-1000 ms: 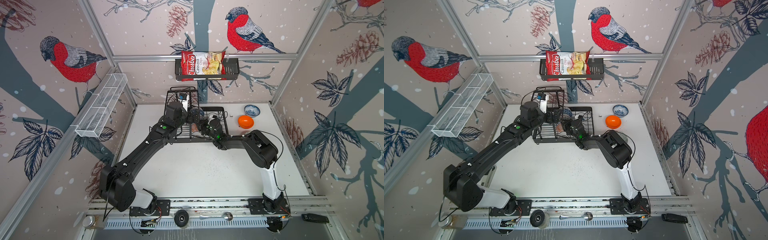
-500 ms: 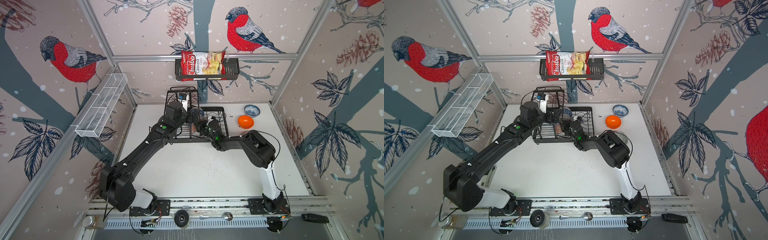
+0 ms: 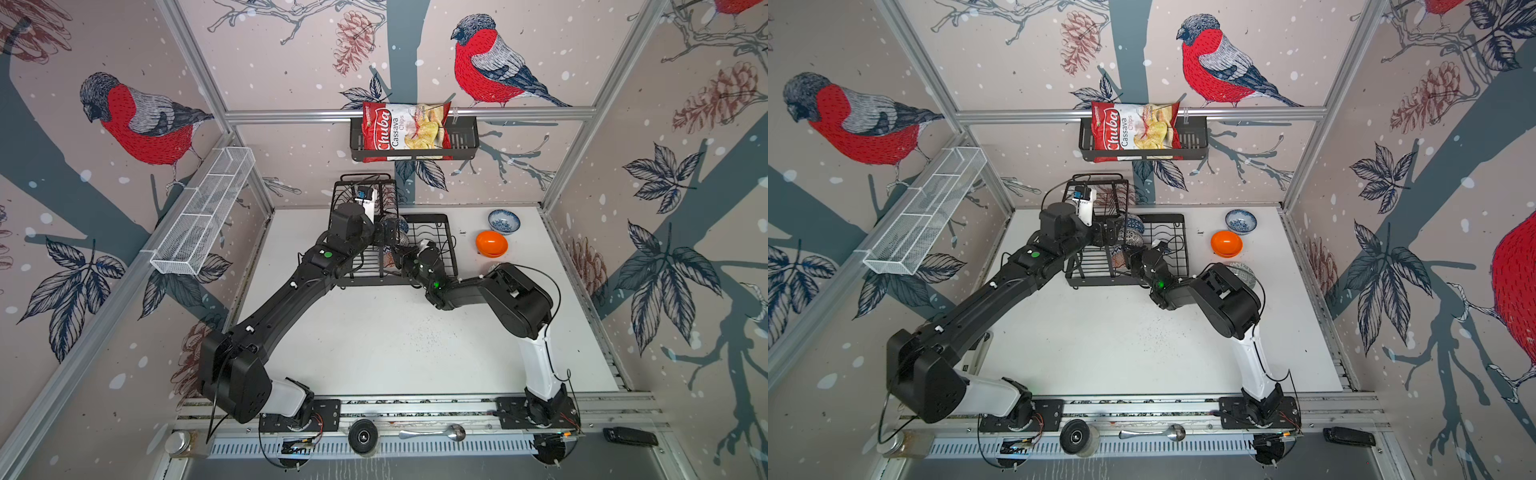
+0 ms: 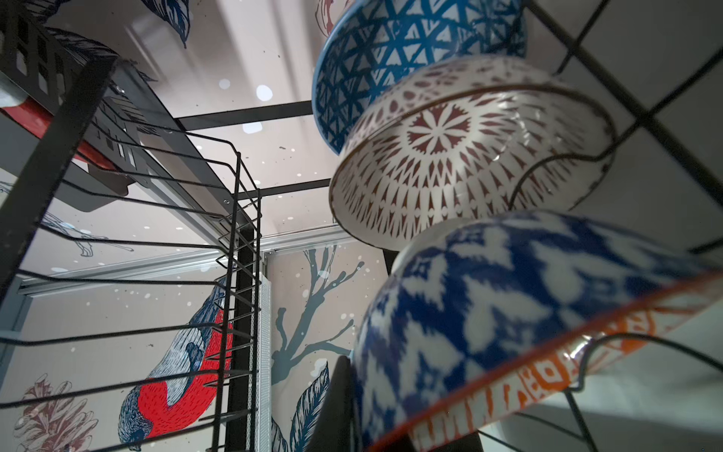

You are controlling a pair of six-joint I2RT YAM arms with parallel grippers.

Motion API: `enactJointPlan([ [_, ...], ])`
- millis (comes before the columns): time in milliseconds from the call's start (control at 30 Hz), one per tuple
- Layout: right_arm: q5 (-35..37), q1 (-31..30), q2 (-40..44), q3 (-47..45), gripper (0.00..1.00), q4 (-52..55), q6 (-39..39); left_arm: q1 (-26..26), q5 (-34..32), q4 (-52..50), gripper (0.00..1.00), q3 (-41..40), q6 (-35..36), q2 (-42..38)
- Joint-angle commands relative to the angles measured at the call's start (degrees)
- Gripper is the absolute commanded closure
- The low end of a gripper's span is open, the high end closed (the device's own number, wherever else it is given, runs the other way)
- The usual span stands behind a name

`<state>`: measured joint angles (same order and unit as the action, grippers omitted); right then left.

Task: Load bowls into a dish rack
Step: Place the bowl in the dish rack.

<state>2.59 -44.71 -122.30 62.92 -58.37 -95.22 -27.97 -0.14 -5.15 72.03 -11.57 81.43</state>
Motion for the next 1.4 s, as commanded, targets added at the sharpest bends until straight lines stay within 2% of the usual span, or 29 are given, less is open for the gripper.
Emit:
enactJointPlan([
  [0, -0.63, -0.67, 0.32, -0.43, 0.99, 4.01, -3.24, 0.09, 0.22, -0.14, 0.03, 0.28, -0.22, -0.22],
  [267, -0.53, -1.65, 0.27, -0.01, 0.84, 5.47, -6.85, 0.02, 0.23, -0.13, 0.03, 0.22, -0.22, -0.22],
  [700, -0.89, -2.01, 0.30, -0.16, 0.84, 5.02, -8.71, 0.10, 0.23, -0.11, 0.03, 0.22, -0.21, -0.30],
  [1367, 1.41, -1.16, 6.68, -2.92, 0.72, 6.82, -3.13, 0.09, 0.27, -0.06, 0.03, 0.13, -0.45, -0.22],
])
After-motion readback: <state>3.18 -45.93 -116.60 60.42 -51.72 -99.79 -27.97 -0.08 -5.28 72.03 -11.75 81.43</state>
